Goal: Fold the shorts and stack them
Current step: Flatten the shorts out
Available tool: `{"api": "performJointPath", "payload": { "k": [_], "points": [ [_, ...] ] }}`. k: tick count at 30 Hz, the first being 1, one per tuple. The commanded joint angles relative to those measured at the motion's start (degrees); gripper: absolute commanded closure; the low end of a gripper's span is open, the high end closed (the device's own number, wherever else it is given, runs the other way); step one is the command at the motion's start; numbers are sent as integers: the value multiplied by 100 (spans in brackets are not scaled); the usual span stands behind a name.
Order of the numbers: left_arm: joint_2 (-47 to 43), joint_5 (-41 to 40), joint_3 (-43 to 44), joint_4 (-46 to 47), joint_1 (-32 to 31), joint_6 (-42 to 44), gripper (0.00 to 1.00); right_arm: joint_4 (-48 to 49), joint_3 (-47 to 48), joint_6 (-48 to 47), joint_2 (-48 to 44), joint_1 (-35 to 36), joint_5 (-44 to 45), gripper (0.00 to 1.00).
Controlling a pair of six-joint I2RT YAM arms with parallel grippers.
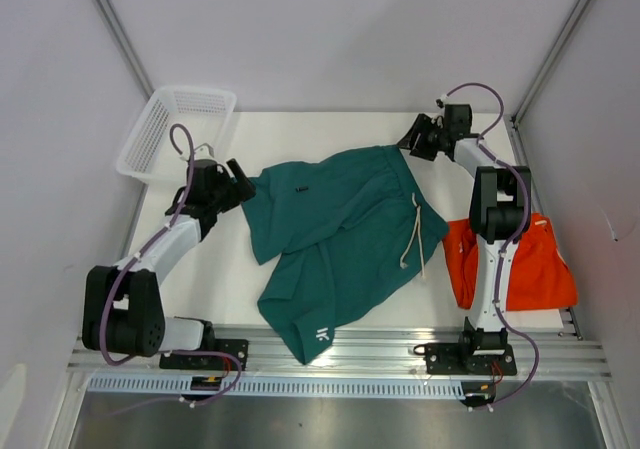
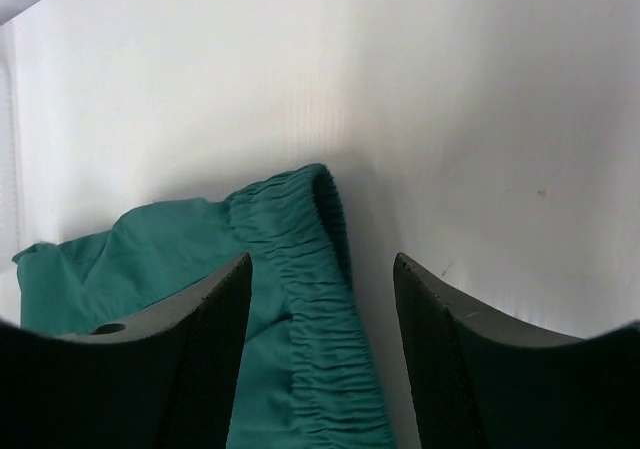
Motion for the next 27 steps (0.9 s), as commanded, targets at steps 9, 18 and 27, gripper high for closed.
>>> {"api": "performJointPath", "payload": {
  "k": [9, 18, 27],
  "points": [
    [553, 714, -234, 1453, 191, -11, 18, 957, 183, 38, 459, -154, -1334, 50],
    [746, 995, -304, 1664, 551, 15, 20, 870, 332, -59, 626, -84, -1554, 58],
    [1299, 1400, -155, 1673, 886, 42, 23, 624, 323, -121, 740, -66, -1660, 63]
  ]
}}
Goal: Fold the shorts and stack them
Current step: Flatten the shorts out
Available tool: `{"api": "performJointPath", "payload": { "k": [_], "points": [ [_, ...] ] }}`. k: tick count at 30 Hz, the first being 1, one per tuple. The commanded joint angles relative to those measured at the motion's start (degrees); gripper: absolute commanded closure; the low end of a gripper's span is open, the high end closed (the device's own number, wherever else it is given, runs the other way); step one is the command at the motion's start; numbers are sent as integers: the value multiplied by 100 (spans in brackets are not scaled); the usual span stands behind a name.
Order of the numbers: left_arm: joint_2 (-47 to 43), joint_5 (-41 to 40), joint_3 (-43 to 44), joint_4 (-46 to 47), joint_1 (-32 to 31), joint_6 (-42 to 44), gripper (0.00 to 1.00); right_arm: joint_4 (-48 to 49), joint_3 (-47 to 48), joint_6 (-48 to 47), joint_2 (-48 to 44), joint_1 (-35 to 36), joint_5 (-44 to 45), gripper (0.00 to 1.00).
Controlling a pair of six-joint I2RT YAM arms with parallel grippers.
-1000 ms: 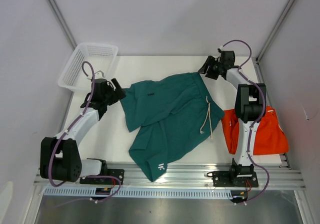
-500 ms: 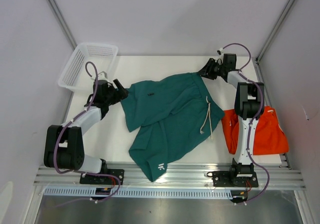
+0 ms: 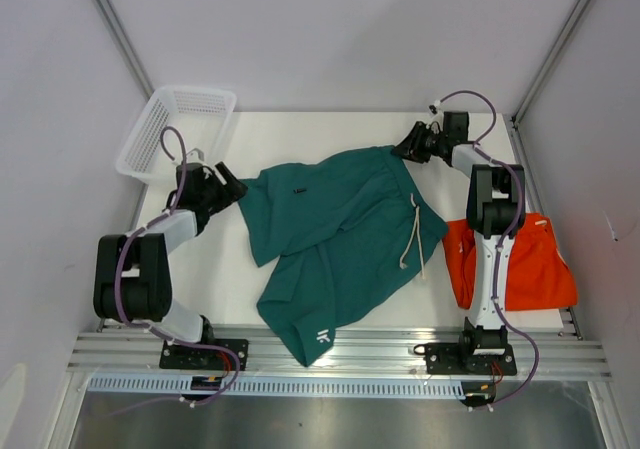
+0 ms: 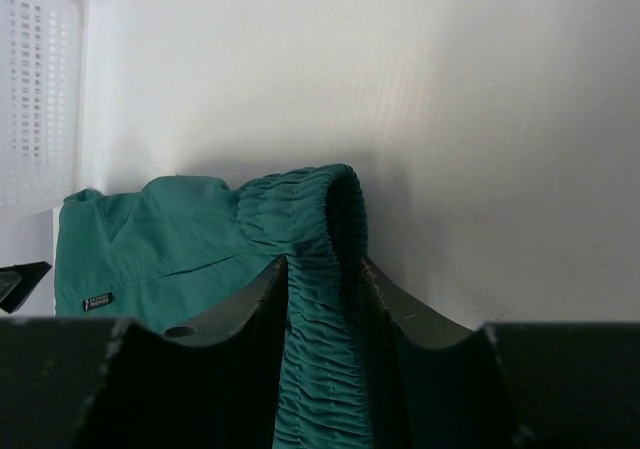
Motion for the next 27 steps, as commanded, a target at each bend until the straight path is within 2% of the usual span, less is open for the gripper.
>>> {"api": "performJointPath", "payload": {
  "k": [1, 2, 4, 5, 6, 7, 10, 16, 19, 24, 27],
  "points": [
    [235, 215, 129, 127, 88, 18, 23, -130, 257, -132, 117, 35, -209, 64],
    [305, 223, 129, 110, 97, 0, 24, -139, 266, -123, 126, 26, -209, 64],
    [341, 416, 77, 118, 132, -61, 26, -131, 258, -105, 118, 17, -235, 73],
    [324, 513, 59, 101, 149, -97, 29, -122, 258, -97, 135, 17, -235, 80],
    [289, 566, -98, 101, 149, -132, 30, -104, 266, -79, 144, 17, -244, 93],
    [245, 723, -186, 136, 141, -228, 32, -69, 267, -53, 153, 8, -253, 100],
    [-80, 935, -625, 329, 123, -360, 33, 63, 267, 105, 196, -35, -288, 100],
    [-739, 795, -899, -75, 123, -387, 33, 283, 179, 299, 214, -45, -297, 100],
    [-766, 804, -943, -163, 105, -422, 33, 300, 170, 325, 214, -45, -288, 100],
    [-398, 1067, -865, 74, 97, -510, 44, 300, 143, 325, 205, -53, -297, 100],
    [-248, 1015, -864, 66, 79, -510, 46, 292, 126, 326, 197, -53, -323, 100]
  ]
}}
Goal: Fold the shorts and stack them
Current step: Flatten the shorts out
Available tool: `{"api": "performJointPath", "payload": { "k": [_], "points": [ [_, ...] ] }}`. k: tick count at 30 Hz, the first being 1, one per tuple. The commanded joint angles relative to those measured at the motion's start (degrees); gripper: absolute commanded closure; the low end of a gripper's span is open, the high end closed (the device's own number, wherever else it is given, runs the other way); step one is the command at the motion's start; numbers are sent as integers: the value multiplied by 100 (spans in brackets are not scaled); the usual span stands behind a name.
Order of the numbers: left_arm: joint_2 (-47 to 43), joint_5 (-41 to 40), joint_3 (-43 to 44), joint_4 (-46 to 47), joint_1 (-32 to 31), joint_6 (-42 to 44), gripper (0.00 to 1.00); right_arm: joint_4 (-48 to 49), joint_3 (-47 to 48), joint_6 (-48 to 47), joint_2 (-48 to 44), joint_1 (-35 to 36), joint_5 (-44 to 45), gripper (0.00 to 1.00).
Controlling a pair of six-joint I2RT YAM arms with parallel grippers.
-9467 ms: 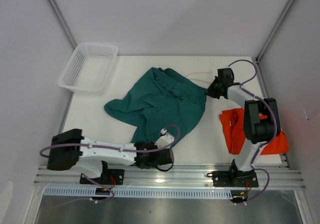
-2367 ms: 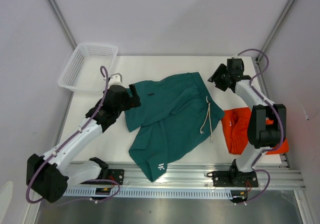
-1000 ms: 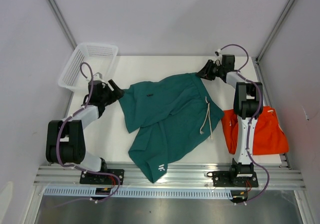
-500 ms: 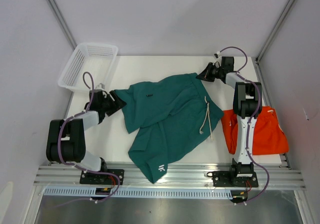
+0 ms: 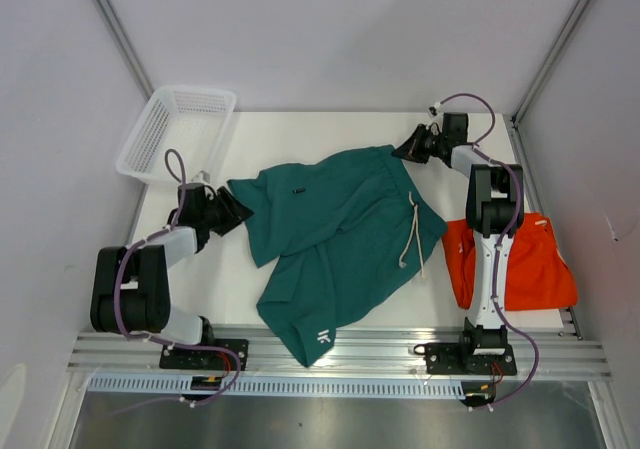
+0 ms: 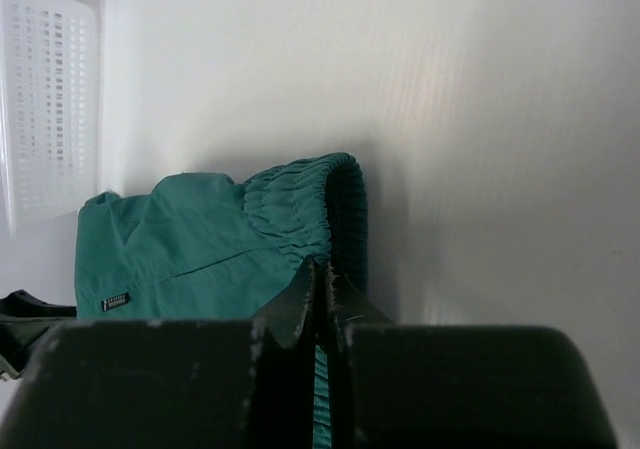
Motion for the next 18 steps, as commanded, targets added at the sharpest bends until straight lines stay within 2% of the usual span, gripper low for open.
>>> {"api": "performJointPath", "payload": {
  "k": [1, 6, 18],
  "points": [
    [124, 97, 32, 151, 5, -88, 46, 380, 63, 33, 35, -20, -122, 100],
    [63, 61, -134, 72, 5, -97, 45, 435, 36, 68, 35, -12, -131, 100],
    [168, 641, -346, 475, -4, -395, 46, 496, 45, 173, 70, -20, -148, 100]
  ]
}}
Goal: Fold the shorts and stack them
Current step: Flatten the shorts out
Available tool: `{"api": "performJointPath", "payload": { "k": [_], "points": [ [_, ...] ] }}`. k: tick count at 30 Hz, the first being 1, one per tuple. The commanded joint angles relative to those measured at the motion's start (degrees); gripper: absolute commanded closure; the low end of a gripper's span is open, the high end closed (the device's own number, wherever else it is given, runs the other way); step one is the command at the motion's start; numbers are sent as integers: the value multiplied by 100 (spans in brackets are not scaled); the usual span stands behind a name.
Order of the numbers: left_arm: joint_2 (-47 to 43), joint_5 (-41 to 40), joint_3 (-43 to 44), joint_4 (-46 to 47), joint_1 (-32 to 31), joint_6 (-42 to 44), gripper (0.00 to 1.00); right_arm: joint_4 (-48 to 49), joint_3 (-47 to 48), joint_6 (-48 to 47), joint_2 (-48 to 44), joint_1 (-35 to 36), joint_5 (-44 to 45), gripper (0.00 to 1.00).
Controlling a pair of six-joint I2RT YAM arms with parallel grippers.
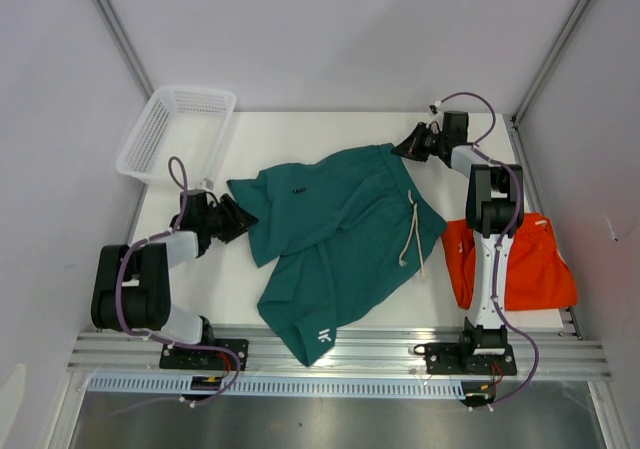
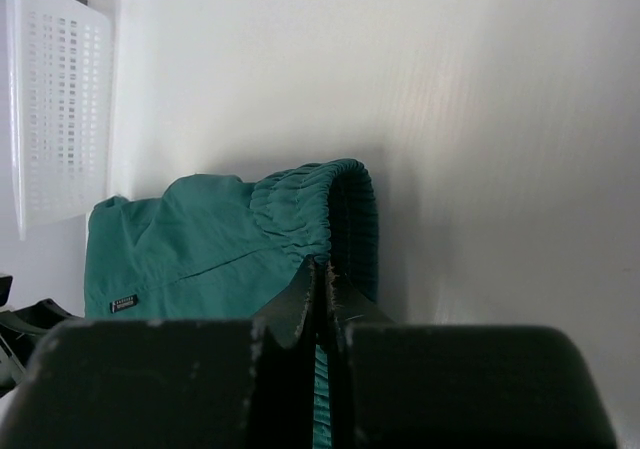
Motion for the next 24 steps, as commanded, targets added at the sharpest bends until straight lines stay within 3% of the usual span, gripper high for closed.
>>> {"api": "performJointPath", "payload": {
  "k": [1, 12, 19, 24],
  "points": [
    [2, 287, -64, 354, -11, -203, 46, 289, 49, 77, 70, -12, -111, 100],
    [204, 815, -266, 679, -2, -388, 50, 306, 67, 121, 105, -20, -138, 100],
    [-252, 262, -494, 398, -2, -265, 50, 306, 67, 130, 105, -12, -138, 100],
    [-402, 305, -556, 310, -11, -265, 50, 315, 76, 139, 114, -12, -155, 100]
  ]
}}
